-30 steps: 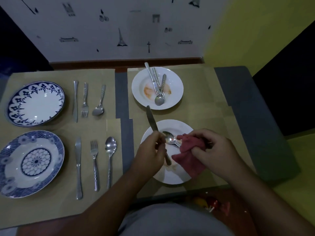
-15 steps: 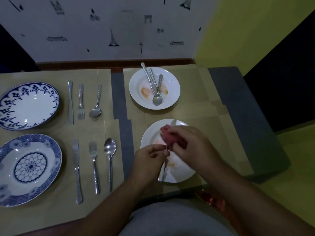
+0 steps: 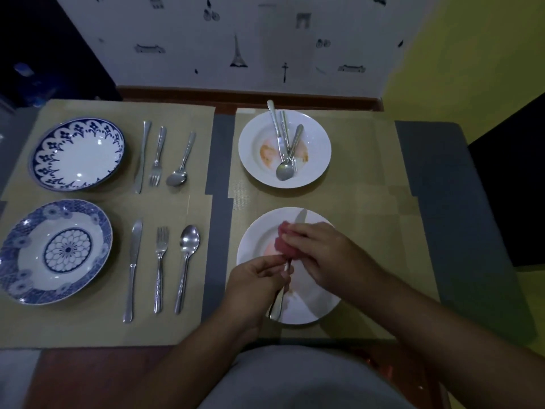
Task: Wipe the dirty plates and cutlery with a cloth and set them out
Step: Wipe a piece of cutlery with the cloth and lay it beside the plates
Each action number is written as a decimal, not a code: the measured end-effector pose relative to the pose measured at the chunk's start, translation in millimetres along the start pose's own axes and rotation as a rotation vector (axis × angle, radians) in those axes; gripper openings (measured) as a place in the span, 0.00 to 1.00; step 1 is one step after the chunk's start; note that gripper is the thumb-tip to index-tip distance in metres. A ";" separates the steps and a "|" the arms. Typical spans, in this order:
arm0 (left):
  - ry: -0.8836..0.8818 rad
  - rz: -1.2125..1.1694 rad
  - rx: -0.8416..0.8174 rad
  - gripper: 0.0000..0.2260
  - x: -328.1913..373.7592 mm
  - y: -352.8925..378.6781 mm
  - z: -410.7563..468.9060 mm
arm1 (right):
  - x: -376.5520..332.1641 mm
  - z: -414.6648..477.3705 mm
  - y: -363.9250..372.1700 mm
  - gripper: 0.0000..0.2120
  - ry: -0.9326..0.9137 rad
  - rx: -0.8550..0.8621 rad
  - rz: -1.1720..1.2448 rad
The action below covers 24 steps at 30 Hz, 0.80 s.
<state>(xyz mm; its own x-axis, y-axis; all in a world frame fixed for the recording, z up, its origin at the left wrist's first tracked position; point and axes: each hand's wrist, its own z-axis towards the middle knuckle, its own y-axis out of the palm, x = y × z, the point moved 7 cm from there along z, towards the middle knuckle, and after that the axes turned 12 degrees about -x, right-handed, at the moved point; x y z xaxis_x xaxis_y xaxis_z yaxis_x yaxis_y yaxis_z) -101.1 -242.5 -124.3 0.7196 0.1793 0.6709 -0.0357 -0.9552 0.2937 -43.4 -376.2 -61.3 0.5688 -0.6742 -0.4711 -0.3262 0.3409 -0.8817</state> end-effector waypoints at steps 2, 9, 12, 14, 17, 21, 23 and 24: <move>0.012 -0.019 0.020 0.12 -3.4 2.2 -1.8 | -13.7 -7.4 3.0 0.17 -0.100 -0.033 -0.003; -0.038 -0.071 0.093 0.11 -11.2 3.0 -10.4 | 45.4 13.5 -19.2 0.19 0.166 0.129 0.084; -0.044 -0.020 0.132 0.08 -9.1 2.3 -11.9 | 47.6 3.9 -24.8 0.20 0.207 0.136 0.167; -0.035 0.015 0.156 0.05 -6.9 0.8 -11.7 | 47.3 -6.8 -28.4 0.22 0.242 0.159 0.197; -0.022 -0.003 0.181 0.06 -7.2 -0.2 -8.4 | 36.3 -20.2 -27.3 0.24 0.221 0.133 0.181; -0.028 -0.137 0.146 0.06 -13.3 3.7 -5.0 | 3.6 -28.5 -11.5 0.23 0.012 0.021 0.098; -0.016 -0.117 0.122 0.07 -12.0 5.4 -7.0 | -11.7 -29.5 -3.1 0.21 -0.088 -0.038 0.067; -0.008 -0.086 0.100 0.08 -10.8 6.9 -9.0 | -17.1 -29.1 -0.5 0.19 -0.128 -0.058 0.049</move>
<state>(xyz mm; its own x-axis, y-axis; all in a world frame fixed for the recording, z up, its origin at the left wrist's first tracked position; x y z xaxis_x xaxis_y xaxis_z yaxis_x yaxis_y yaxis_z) -115.3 -248.9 -123.4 0.7224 0.2598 0.6408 0.0951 -0.9553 0.2800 -74.9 -383.9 -52.0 0.6413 -0.5672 -0.5167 -0.3972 0.3307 -0.8561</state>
